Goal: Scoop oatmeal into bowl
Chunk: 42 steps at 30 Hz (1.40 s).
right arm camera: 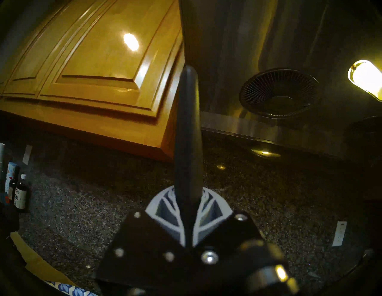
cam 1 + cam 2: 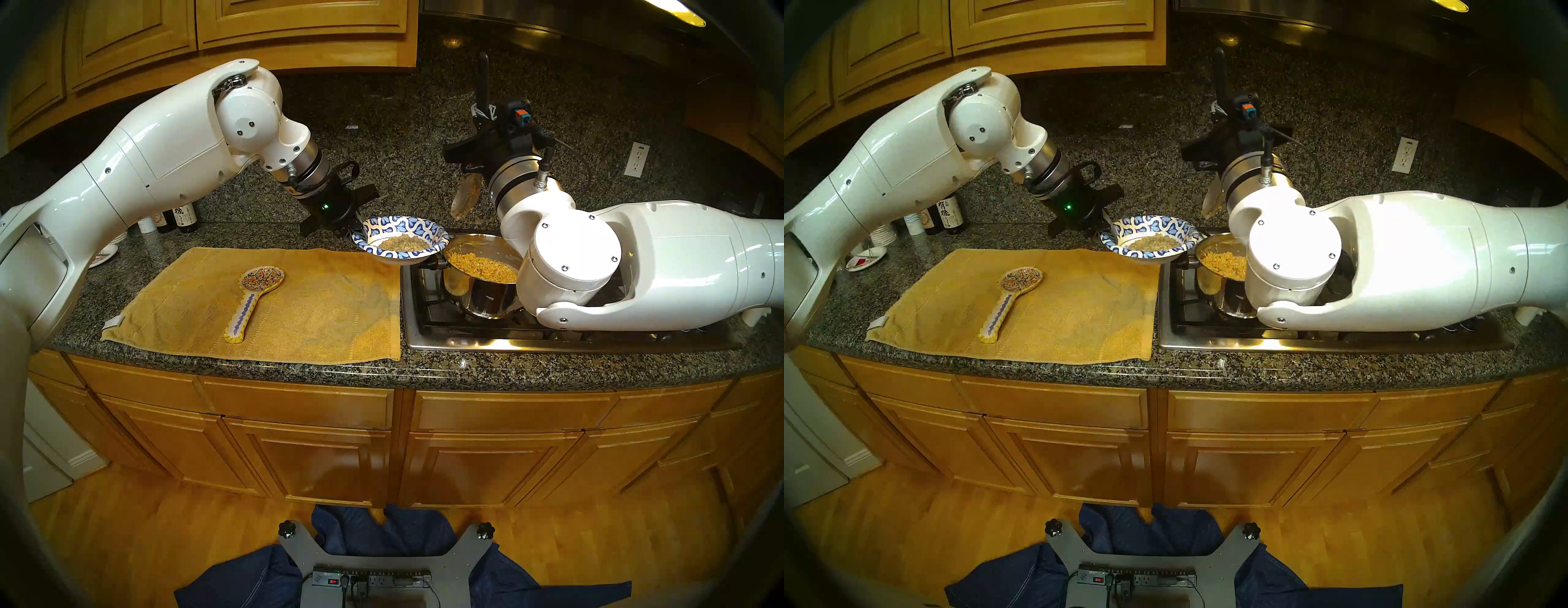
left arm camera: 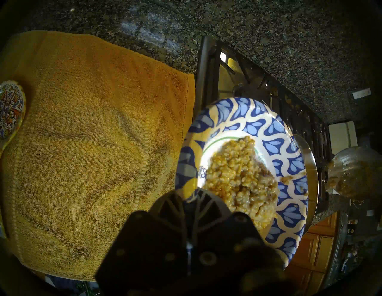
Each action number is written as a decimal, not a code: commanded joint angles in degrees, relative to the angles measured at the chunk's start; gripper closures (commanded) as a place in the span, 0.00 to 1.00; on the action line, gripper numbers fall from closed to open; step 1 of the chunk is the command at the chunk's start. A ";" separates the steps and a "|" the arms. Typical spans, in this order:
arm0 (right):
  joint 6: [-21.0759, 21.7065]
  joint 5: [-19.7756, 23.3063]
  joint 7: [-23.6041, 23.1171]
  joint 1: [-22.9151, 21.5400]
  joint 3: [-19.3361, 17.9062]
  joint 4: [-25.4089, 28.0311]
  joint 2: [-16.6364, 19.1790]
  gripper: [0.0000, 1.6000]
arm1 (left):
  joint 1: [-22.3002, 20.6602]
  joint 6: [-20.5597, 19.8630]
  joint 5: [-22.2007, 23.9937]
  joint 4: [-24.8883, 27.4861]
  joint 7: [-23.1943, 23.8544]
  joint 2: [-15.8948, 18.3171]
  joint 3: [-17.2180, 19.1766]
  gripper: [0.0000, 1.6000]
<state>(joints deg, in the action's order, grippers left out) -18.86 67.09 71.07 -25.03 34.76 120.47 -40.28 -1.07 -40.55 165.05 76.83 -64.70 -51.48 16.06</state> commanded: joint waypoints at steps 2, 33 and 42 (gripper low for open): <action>0.06 -0.71 0.18 -2.35 -0.40 1.45 3.51 1.00 | -2.57 -0.11 -0.05 0.03 -3.89 -0.02 1.74 1.00; -0.58 -2.20 2.46 -1.27 5.01 3.94 7.81 1.00 | -2.44 -0.13 -0.05 0.01 -4.10 -0.07 1.96 1.00; -1.32 -1.98 2.54 -1.30 4.85 3.55 7.12 1.00 | -2.47 -0.13 -0.05 0.02 -4.02 -0.05 1.90 1.00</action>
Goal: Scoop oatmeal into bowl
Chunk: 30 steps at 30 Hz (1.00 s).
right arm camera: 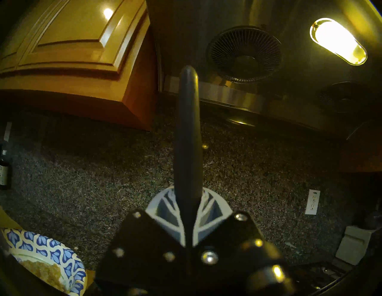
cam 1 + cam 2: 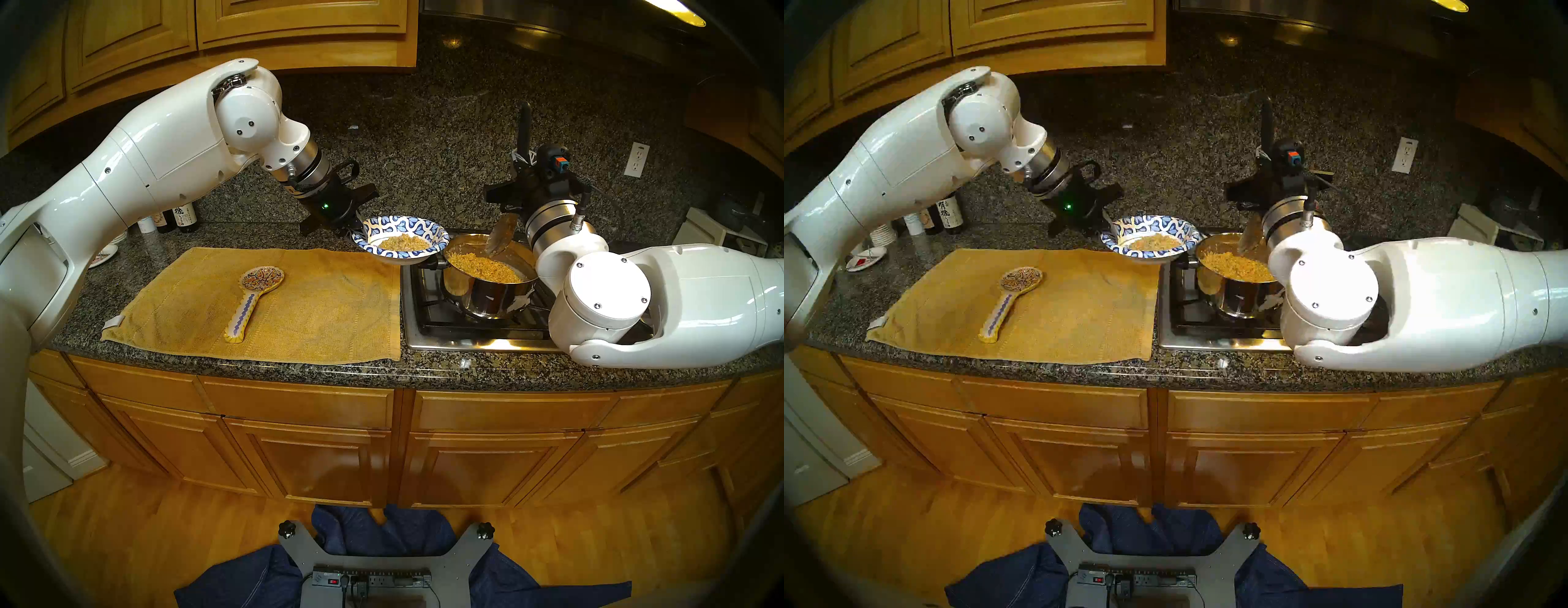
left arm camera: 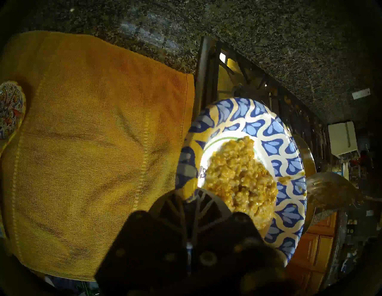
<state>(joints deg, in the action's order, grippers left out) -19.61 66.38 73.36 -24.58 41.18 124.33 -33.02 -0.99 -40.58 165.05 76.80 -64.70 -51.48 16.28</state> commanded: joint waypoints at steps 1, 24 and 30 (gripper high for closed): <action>-0.57 -1.27 0.24 -1.76 -1.57 -0.30 -0.15 1.00 | -2.55 -0.10 -0.05 0.05 -4.03 -0.05 1.68 1.00; -2.10 -0.62 0.98 -1.13 -1.30 -0.86 -1.66 1.00 | -4.85 -1.44 -0.05 0.94 -3.19 4.40 1.30 1.00; -2.40 -0.62 1.43 -0.96 -1.13 -0.80 -2.06 1.00 | -5.20 -1.55 -0.05 1.07 -3.18 5.22 0.73 1.00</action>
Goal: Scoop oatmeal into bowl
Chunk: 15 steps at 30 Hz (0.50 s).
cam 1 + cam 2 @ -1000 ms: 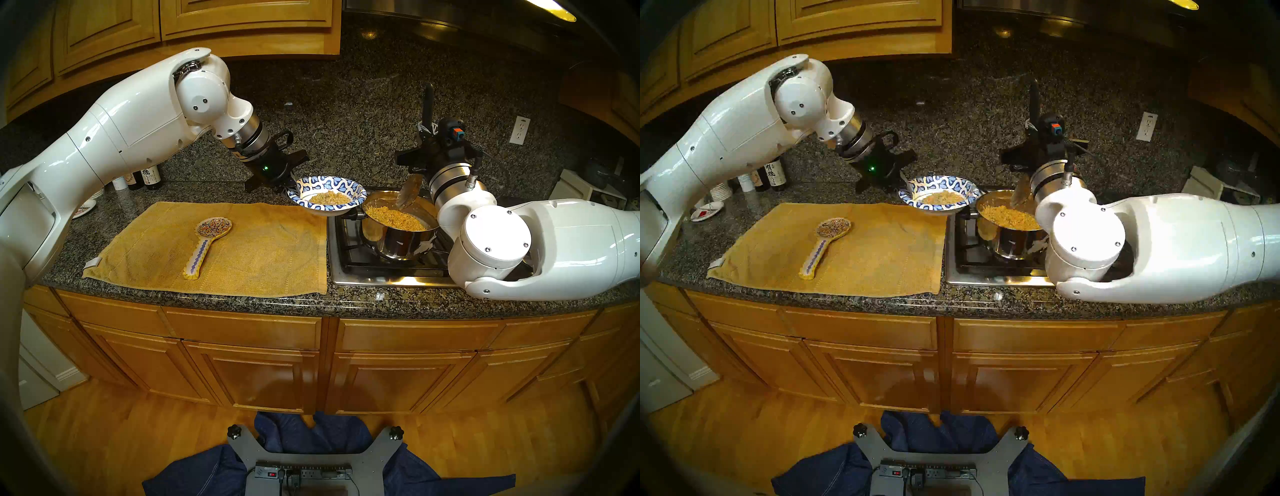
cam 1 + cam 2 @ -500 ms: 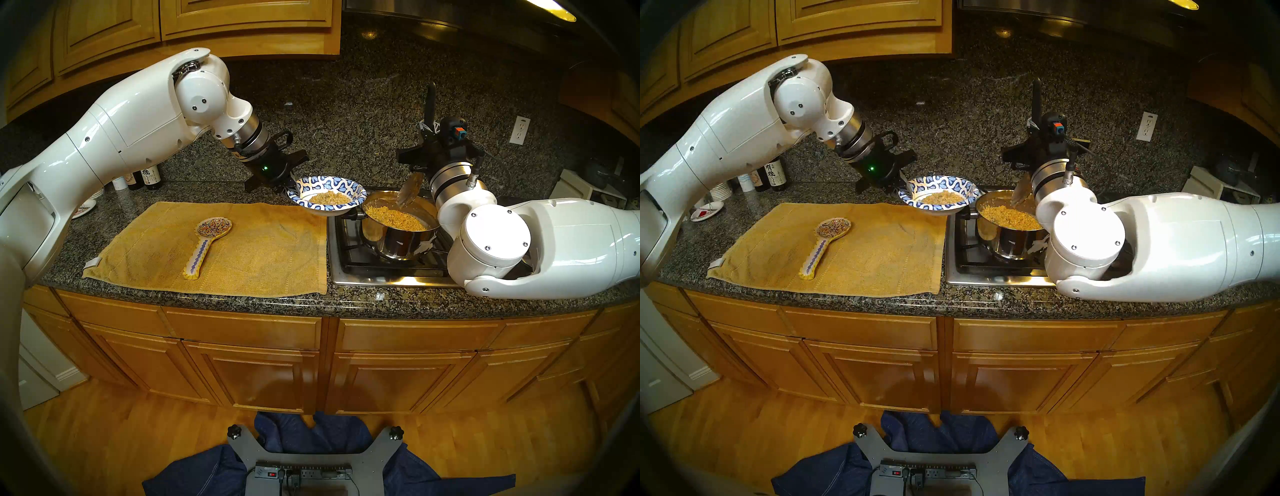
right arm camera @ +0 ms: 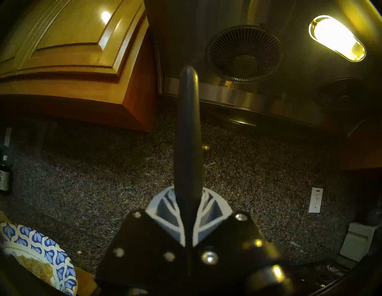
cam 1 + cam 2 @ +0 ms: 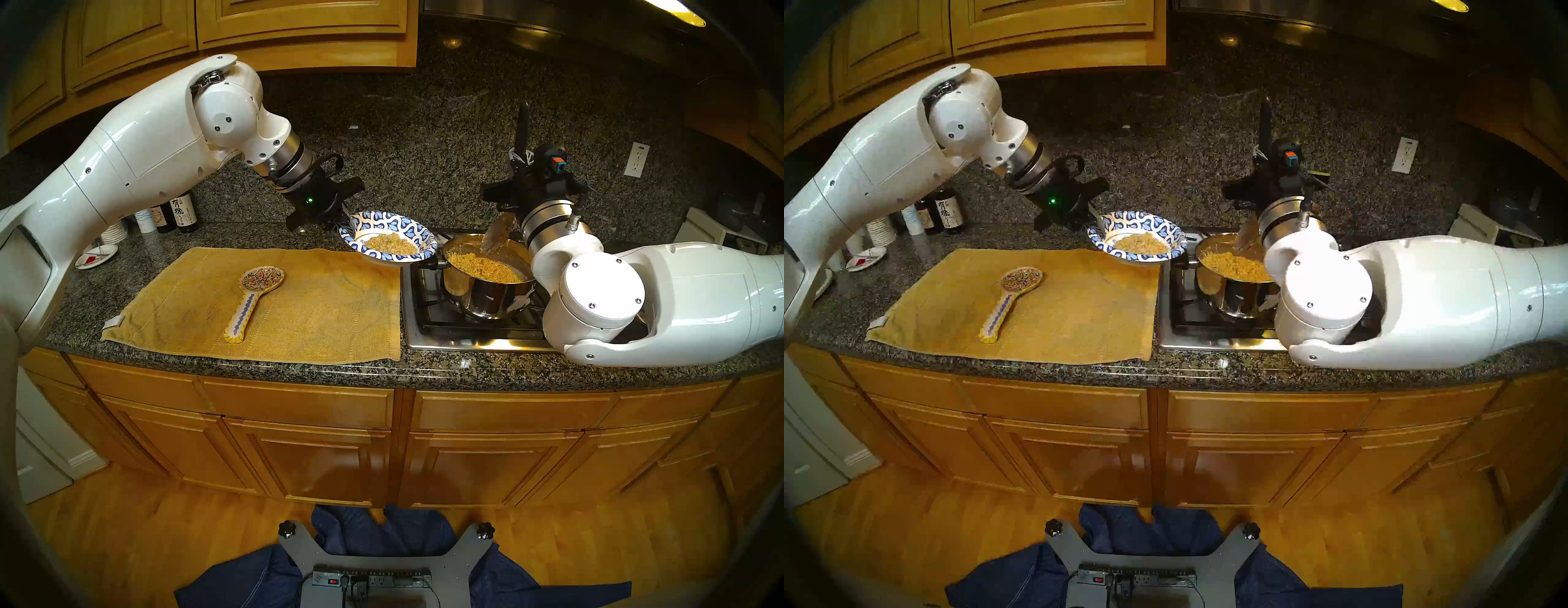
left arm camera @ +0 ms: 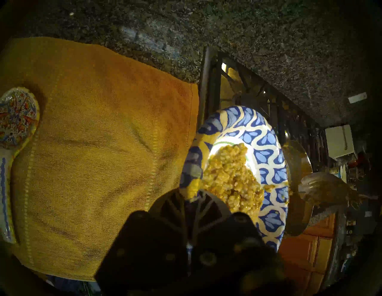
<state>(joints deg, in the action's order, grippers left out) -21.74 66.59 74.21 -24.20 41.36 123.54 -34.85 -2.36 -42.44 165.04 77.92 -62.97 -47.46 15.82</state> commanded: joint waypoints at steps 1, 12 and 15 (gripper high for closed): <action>-0.32 -0.84 0.66 -1.25 -1.25 -0.02 -0.29 1.00 | -3.92 0.32 -0.04 -0.12 -4.86 1.32 1.15 1.00; -0.66 -0.89 1.37 -1.36 -0.89 -0.08 -0.66 1.00 | -4.47 0.88 -0.04 -0.69 -5.28 3.18 -0.30 1.00; -0.67 -0.84 1.47 -1.47 -0.83 -0.05 -0.72 1.00 | -4.15 0.64 -0.04 -0.81 -5.05 4.12 -0.52 1.00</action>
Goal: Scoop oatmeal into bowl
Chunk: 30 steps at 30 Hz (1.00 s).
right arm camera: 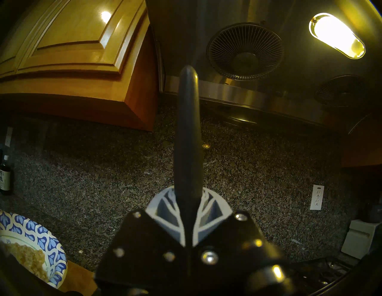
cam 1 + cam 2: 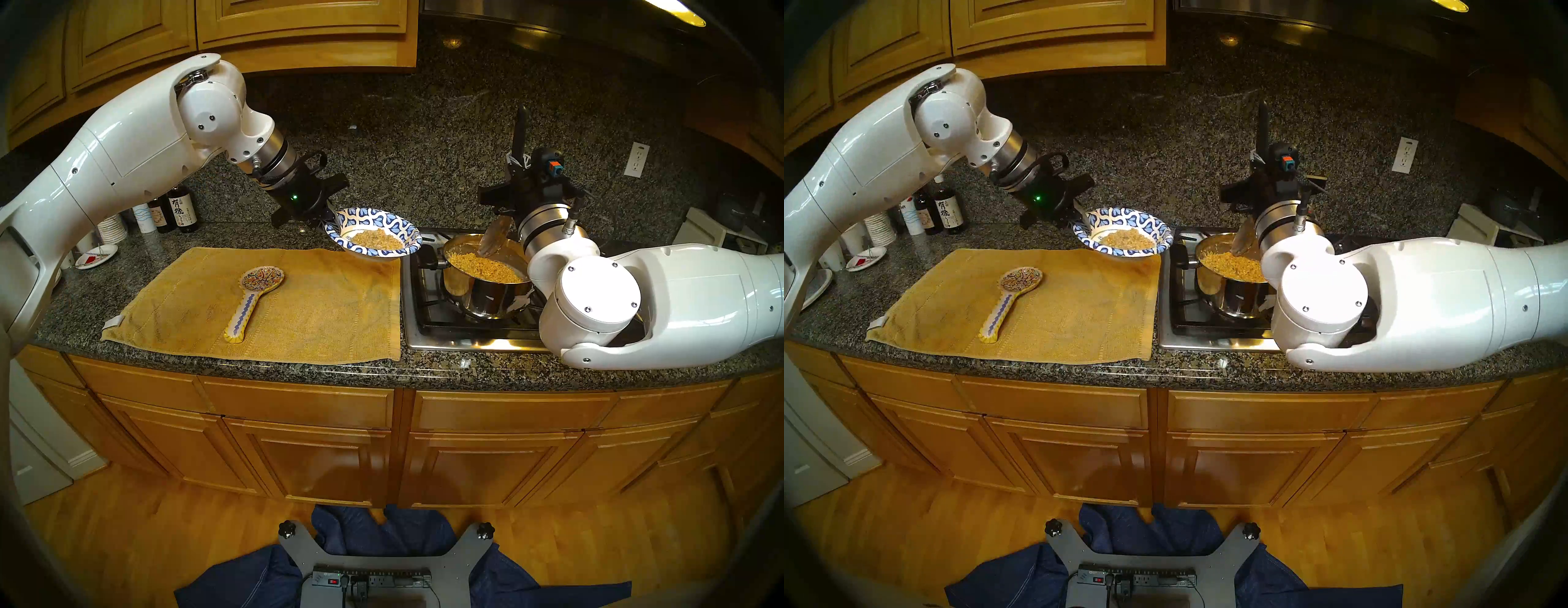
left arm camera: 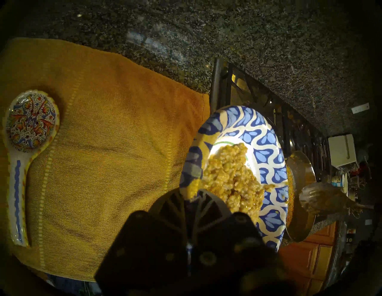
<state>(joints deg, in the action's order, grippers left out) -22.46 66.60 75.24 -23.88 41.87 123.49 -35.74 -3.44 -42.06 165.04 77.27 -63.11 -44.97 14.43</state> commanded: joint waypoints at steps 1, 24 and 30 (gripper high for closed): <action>0.05 -0.85 0.47 -1.82 -1.31 0.01 0.15 1.00 | -2.98 0.25 -0.04 -0.19 -4.90 2.03 0.72 1.00; 0.17 -0.74 -0.01 -2.45 -1.01 -0.65 -0.47 1.00 | 0.75 -0.12 -0.04 -2.83 -2.87 3.40 -1.88 1.00; 0.17 -0.69 -0.12 -2.62 -0.90 -0.56 -0.24 1.00 | 1.62 0.36 -0.04 -3.74 -2.68 3.24 -2.83 1.00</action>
<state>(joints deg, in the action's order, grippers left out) -22.54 66.72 75.46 -24.13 42.30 122.91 -36.48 -0.59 -42.37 165.04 74.01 -62.96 -41.23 10.86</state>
